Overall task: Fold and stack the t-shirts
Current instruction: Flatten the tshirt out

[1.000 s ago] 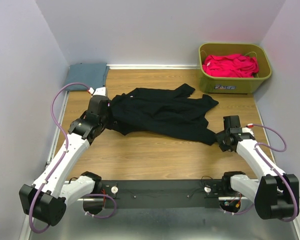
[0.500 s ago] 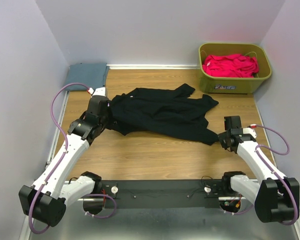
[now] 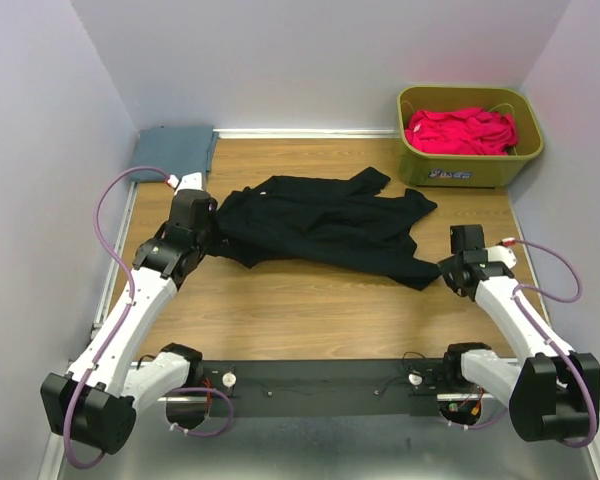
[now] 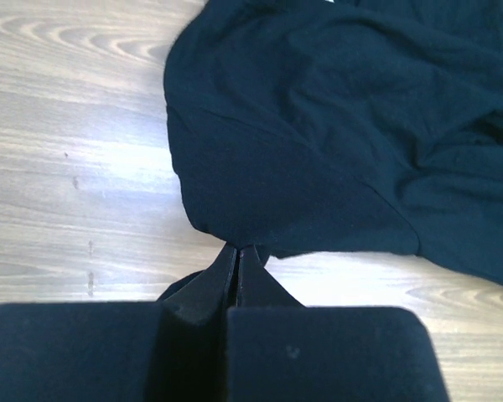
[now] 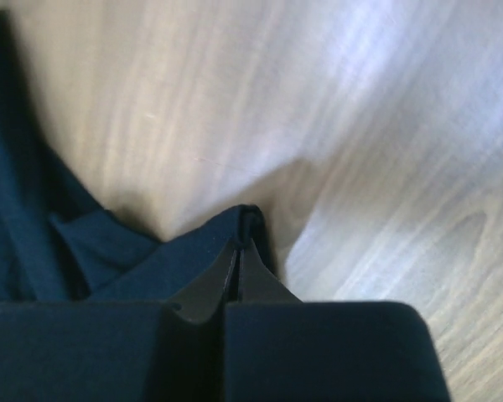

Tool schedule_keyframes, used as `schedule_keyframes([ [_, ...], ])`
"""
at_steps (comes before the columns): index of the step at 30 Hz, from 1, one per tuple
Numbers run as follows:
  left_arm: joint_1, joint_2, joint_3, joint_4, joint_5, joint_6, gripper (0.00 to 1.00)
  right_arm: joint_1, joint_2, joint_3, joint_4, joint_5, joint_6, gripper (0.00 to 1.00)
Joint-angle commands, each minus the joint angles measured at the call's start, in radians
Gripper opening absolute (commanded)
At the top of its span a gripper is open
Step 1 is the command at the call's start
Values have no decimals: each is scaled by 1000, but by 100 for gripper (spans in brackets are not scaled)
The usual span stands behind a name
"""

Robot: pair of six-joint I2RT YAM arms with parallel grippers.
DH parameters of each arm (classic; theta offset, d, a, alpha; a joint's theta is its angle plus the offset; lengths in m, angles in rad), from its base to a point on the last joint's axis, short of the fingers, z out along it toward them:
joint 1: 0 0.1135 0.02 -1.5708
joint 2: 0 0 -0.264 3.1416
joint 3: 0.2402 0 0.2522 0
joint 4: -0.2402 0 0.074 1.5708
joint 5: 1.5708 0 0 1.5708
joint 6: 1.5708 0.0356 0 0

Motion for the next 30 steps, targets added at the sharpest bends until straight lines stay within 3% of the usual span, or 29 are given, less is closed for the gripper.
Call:
schedule_keyframes([
  [1, 43, 13, 35, 64, -24, 1, 0, -8, 34, 103, 15, 70, -92, 1],
  [8, 130, 128, 203, 123, -21, 22, 0, -8, 143, 341, 29, 47, -292, 0],
  [13, 256, 211, 559, 101, -53, 42, 0, -8, 241, 706, 32, -33, -508, 1],
  [18, 307, 205, 922, 107, -160, 54, 0, -9, 312, 1060, 44, -178, -711, 0],
  [20, 308, 180, 990, 145, -200, 73, 0, -8, 312, 1193, 49, -233, -759, 1],
  [24, 308, 61, 1075, 208, -263, 112, 0, -8, 248, 1286, 72, -267, -861, 0],
  [30, 302, -119, 1048, 256, -321, 180, 0, -8, 102, 1202, 95, -361, -915, 1],
])
